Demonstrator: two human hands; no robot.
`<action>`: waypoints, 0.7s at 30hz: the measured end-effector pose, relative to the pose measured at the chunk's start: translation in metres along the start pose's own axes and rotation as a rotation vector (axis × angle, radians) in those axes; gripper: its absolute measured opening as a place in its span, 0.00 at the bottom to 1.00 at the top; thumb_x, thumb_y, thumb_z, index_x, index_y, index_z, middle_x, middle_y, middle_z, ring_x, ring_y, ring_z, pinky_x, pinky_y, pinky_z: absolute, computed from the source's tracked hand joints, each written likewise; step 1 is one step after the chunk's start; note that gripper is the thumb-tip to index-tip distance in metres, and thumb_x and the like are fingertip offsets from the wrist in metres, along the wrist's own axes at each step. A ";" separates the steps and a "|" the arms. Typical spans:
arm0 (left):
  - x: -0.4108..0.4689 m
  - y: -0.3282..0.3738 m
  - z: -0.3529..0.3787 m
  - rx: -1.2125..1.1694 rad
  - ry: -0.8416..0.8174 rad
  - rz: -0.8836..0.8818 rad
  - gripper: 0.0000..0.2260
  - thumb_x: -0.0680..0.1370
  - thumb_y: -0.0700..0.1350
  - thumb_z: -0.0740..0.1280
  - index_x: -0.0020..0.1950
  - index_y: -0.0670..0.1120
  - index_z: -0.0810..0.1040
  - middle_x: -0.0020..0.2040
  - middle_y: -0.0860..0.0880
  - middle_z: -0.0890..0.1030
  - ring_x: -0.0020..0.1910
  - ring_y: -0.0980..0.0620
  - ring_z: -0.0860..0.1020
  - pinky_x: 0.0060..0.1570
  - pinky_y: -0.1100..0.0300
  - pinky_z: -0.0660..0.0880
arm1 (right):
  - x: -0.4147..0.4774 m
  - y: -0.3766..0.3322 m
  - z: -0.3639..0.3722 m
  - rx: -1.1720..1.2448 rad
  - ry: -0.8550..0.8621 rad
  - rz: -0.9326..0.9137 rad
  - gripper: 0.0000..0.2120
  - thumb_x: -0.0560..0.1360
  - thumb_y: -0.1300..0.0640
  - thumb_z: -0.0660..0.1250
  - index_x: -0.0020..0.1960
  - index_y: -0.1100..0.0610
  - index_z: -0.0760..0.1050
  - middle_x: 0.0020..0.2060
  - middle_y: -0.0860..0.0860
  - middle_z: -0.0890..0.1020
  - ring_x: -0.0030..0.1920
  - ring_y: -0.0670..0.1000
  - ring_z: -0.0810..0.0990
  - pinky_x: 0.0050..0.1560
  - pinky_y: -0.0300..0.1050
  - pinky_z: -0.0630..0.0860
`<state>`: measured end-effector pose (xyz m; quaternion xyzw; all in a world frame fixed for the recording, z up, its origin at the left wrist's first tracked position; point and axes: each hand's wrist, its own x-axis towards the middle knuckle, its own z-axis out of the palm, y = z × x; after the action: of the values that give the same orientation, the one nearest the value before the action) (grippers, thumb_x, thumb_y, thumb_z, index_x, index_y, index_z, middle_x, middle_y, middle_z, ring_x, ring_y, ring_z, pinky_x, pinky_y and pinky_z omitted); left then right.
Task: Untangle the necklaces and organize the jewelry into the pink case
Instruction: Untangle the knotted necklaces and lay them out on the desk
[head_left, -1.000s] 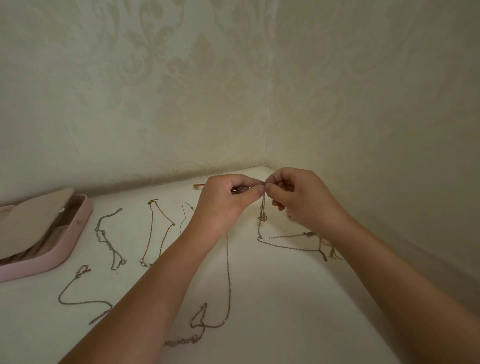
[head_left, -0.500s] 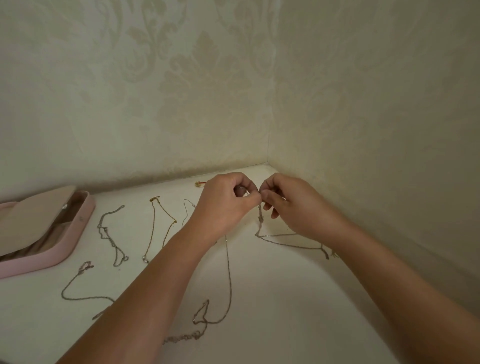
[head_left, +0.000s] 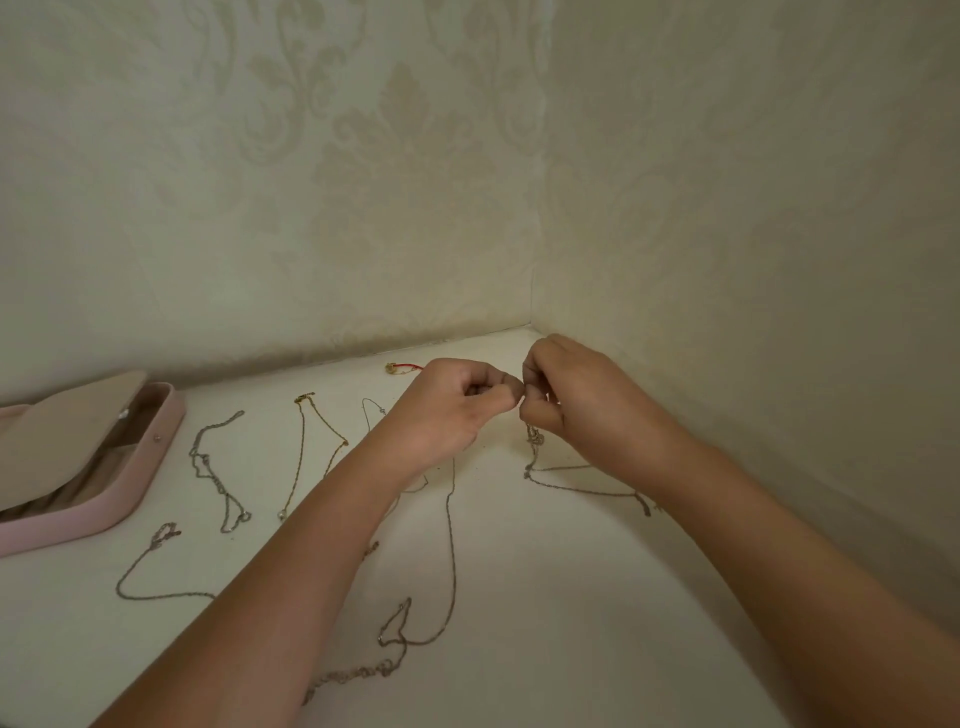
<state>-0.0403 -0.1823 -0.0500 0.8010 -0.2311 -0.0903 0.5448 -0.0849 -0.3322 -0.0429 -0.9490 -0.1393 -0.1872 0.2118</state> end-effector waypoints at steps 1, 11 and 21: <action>0.000 0.000 -0.001 -0.031 0.002 0.002 0.06 0.77 0.42 0.67 0.42 0.45 0.83 0.26 0.55 0.63 0.25 0.55 0.58 0.26 0.63 0.56 | 0.000 0.002 0.001 -0.003 -0.016 0.011 0.06 0.77 0.62 0.61 0.43 0.59 0.66 0.40 0.53 0.71 0.38 0.51 0.67 0.37 0.43 0.60; -0.001 -0.002 -0.003 -0.101 0.060 -0.017 0.04 0.73 0.43 0.73 0.46 0.46 0.85 0.23 0.60 0.72 0.22 0.58 0.61 0.24 0.68 0.59 | 0.000 0.000 0.001 0.125 -0.094 0.116 0.12 0.79 0.56 0.58 0.37 0.54 0.63 0.33 0.46 0.69 0.32 0.44 0.65 0.33 0.37 0.63; 0.000 0.002 0.003 -0.103 0.127 -0.071 0.17 0.73 0.41 0.66 0.24 0.51 0.75 0.24 0.54 0.61 0.27 0.53 0.58 0.30 0.59 0.57 | 0.003 0.001 0.007 0.549 -0.015 0.199 0.08 0.76 0.62 0.63 0.38 0.55 0.72 0.28 0.45 0.73 0.27 0.40 0.70 0.32 0.31 0.66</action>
<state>-0.0422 -0.1854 -0.0496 0.7836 -0.1627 -0.0705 0.5954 -0.0799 -0.3291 -0.0480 -0.8665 -0.0927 -0.1137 0.4772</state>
